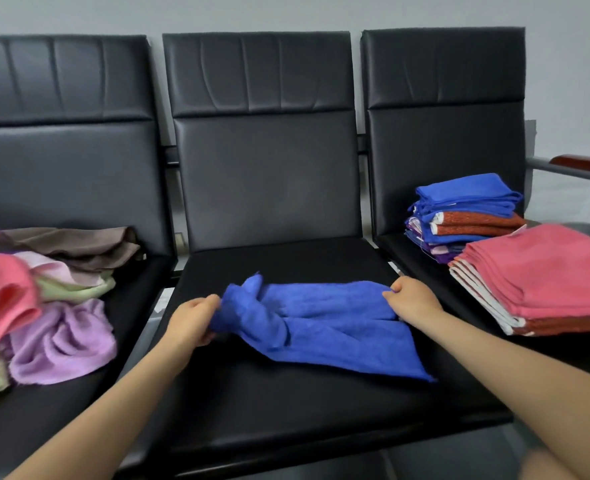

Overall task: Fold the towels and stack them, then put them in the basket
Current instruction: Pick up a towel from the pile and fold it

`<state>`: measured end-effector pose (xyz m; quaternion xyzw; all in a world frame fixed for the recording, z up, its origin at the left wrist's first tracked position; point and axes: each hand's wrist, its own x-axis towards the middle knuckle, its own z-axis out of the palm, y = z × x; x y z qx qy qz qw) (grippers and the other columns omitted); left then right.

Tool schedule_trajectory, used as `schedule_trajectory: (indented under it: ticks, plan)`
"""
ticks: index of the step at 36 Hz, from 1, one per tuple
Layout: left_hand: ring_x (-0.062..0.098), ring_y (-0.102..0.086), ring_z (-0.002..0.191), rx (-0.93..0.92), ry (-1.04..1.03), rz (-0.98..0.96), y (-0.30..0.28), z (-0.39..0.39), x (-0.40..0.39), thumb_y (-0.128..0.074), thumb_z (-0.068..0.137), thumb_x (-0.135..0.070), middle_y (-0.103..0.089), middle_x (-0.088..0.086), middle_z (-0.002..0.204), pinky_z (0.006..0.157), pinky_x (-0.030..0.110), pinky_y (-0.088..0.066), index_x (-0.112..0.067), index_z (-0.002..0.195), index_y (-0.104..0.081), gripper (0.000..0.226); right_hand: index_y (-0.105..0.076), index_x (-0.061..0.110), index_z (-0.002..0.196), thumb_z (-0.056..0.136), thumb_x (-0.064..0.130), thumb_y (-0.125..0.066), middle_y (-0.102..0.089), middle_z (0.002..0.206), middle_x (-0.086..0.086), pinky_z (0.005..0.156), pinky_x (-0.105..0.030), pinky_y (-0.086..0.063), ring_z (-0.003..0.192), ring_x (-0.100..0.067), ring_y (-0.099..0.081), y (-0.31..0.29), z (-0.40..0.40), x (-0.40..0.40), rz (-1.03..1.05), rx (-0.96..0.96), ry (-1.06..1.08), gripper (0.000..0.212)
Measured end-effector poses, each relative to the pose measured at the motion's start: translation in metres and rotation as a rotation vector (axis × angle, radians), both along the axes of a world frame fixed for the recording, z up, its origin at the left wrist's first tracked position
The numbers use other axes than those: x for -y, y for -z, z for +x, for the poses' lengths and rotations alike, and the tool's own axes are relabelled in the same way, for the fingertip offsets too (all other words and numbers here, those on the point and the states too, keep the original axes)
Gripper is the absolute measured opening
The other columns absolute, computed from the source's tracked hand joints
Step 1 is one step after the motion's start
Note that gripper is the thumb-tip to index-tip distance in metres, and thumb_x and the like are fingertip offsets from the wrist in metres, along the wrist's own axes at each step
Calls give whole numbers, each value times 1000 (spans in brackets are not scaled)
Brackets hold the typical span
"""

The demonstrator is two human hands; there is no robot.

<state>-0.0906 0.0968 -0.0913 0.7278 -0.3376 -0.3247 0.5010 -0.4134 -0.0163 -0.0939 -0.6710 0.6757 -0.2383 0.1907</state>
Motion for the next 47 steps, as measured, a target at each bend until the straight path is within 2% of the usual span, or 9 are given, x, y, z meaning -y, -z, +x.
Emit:
schedule_trajectory:
  ticks: [8,17,25,28,32,35,39,43,47]
  plan:
    - [28,-57,73,787,62,195,-23,-8,-2,-38,95,-52,-59,6,65,66,31,-38,-10,63,-62,58,-45,13,134,93,27,-57,-44,135,-12,99,-35,-38,128,-29,-38,-8,10,-13,-125,-180,-109,44]
    - [23,-58,67,754,98,235,-9,14,35,-53,91,-49,-62,5,67,58,30,-42,-8,71,-64,46,-62,24,91,92,25,-60,-57,98,3,89,-33,-46,105,-20,-55,3,18,-15,-173,-135,-388,2]
    - [21,-59,62,669,233,273,6,9,66,-64,82,-43,-61,3,56,57,28,-42,-10,59,-65,40,-51,7,129,90,37,-64,-47,132,-17,93,-33,-40,123,-34,-46,2,13,14,-67,-81,11,51]
    - [21,-56,71,611,228,182,8,4,75,-58,88,-28,-64,7,72,62,30,-40,-5,76,-67,28,-61,4,105,89,32,-63,-62,113,-14,78,-34,-46,102,-31,-60,5,12,25,45,-225,-27,33]
    - [23,-50,77,368,-31,-56,5,11,84,-52,94,-22,-55,3,71,67,31,-36,-4,86,-61,22,-56,15,75,89,21,-61,-60,82,-2,66,-31,-39,84,-24,-58,8,19,38,-44,-52,-67,16]
    - [23,-53,83,266,-180,-116,5,28,84,-54,93,-19,-57,-1,77,64,30,-37,-7,96,-63,15,-59,15,90,91,15,-60,-61,93,-4,62,-28,-34,84,-20,-54,4,30,50,-107,235,2,2]
    - [32,-51,122,308,-206,6,12,40,77,-56,93,-18,-58,16,128,97,34,-38,0,134,-50,44,-45,11,138,90,16,-58,-61,99,-4,75,-27,-39,92,-20,-56,-1,38,55,-26,493,43,50]
    - [38,-33,134,557,-136,81,11,29,68,-57,92,-27,-40,23,143,107,43,-28,-8,146,-36,60,-35,13,146,91,22,-57,-41,143,-12,83,-26,-35,124,-26,-48,3,41,42,-22,238,-6,60]
    - [34,-35,127,806,-11,-41,12,13,58,-58,92,-28,-47,15,133,104,42,-32,-14,132,-53,43,-48,15,134,91,21,-57,-48,131,-9,90,-28,-34,126,-26,-40,2,44,23,-190,36,-106,44]
